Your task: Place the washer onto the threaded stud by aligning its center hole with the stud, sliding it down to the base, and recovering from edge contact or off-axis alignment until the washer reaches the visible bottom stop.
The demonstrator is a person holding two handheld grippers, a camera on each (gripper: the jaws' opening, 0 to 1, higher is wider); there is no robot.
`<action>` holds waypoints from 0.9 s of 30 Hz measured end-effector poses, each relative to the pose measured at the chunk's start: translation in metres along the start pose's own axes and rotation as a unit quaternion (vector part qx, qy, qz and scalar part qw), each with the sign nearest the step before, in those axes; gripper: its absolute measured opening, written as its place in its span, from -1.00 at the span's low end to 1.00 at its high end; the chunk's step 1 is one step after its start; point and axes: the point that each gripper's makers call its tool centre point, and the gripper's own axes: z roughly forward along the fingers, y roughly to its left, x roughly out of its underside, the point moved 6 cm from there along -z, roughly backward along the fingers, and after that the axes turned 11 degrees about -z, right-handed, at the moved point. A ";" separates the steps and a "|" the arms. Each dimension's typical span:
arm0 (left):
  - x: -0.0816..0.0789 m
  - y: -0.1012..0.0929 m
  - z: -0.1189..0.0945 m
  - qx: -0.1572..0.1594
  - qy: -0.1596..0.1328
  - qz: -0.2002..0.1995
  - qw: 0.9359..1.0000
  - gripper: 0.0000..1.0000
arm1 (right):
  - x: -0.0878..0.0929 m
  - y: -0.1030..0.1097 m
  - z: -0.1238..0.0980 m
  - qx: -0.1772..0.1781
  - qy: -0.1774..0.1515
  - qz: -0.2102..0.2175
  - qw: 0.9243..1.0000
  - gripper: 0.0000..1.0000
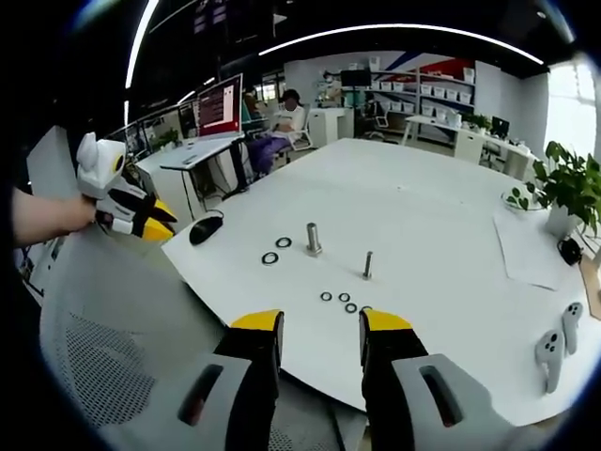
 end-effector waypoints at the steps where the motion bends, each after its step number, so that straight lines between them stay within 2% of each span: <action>1: 0.000 0.000 0.000 -0.001 0.000 0.000 1.000 -0.57 | -0.001 0.000 0.000 0.000 -0.001 0.000 1.000 -0.30; 6: -0.003 0.002 -0.003 -0.005 -0.015 -0.004 1.000 -0.58 | 0.001 0.001 0.001 -0.002 0.004 0.000 1.000 -0.30; 27: -0.002 0.002 -0.002 0.001 -0.011 -0.004 1.000 -0.57 | 0.001 0.001 0.000 0.002 0.010 -0.003 1.000 -0.31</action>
